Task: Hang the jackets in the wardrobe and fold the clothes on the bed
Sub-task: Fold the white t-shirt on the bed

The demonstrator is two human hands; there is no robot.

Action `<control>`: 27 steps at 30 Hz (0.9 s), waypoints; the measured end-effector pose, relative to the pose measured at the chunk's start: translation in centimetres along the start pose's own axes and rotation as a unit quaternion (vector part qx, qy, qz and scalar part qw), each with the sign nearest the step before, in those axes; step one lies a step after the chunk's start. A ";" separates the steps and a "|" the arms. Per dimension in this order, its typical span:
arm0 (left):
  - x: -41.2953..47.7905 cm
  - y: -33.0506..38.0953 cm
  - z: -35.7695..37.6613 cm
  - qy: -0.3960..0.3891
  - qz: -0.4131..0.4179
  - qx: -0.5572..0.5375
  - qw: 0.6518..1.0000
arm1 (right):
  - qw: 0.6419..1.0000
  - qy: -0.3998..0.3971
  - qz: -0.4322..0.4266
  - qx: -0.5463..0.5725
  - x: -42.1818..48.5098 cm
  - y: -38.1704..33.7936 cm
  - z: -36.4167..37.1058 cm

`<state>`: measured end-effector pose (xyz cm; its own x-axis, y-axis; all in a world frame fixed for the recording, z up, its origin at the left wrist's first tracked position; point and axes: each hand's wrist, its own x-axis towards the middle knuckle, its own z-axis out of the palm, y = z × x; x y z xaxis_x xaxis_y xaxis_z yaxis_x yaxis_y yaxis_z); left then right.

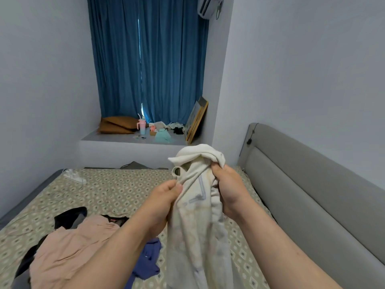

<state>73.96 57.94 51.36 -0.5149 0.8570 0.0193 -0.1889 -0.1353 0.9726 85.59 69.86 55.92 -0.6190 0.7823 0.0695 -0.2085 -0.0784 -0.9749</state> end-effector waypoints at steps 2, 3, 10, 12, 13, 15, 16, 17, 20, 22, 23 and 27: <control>0.5 1.2 -0.1 0.008 0.020 -0.026 0.999 | 0.998 0.037 0.007 -0.040 -0.2 0.2 -1.5; 0.6 1.9 -0.2 0.007 0.030 -0.026 0.999 | 0.996 0.060 0.018 -0.055 -0.4 0.3 -2.3; 0.3 5.8 0.1 -0.085 0.066 0.052 0.993 | 0.950 0.110 -0.022 -0.290 -2.2 1.0 -5.7; 0.2 6.2 1.0 -0.133 0.059 0.085 0.986 | 0.963 -0.029 -0.068 -0.259 -2.1 0.5 -4.8; 0.0 6.4 1.3 -0.149 0.055 0.104 0.982 | 0.962 -0.101 -0.067 -0.243 -2.1 0.1 -4.2; -0.2 6.6 1.7 -0.158 0.055 0.139 0.976 | 0.955 -0.171 -0.068 -0.234 -2.1 -0.5 -3.4; -0.3 6.8 1.6 -0.157 0.056 0.150 0.974 | 0.957 -0.169 -0.061 -0.229 -2.1 -0.7 -3.3; -0.3 6.9 1.3 -0.155 0.059 0.159 0.973 | 0.961 -0.163 -0.056 -0.216 -2.0 -0.7 -3.3; -0.2 7.3 0.2 -0.145 0.072 0.191 0.968 | 0.975 -0.158 -0.055 -0.146 -1.8 -0.7 -3.5; -0.3 7.5 -0.5 -0.136 0.079 0.210 0.965 | 0.986 -0.118 -0.065 -0.100 -1.5 -1.0 -3.1; -0.4 7.6 -0.7 -0.129 0.077 0.218 0.964 | 0.989 -0.092 -0.073 -0.088 -1.4 -1.1 -2.8; -0.4 7.2 -1.2 -0.112 0.070 0.327 0.936 | 0.988 -0.050 -0.076 -0.122 -0.9 -2.0 -1.4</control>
<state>71.79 56.02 58.10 -0.2948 0.9462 0.1333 0.4564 0.0168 0.8896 87.60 70.14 57.54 -0.6696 0.7072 0.2270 -0.1237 0.1952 -0.9729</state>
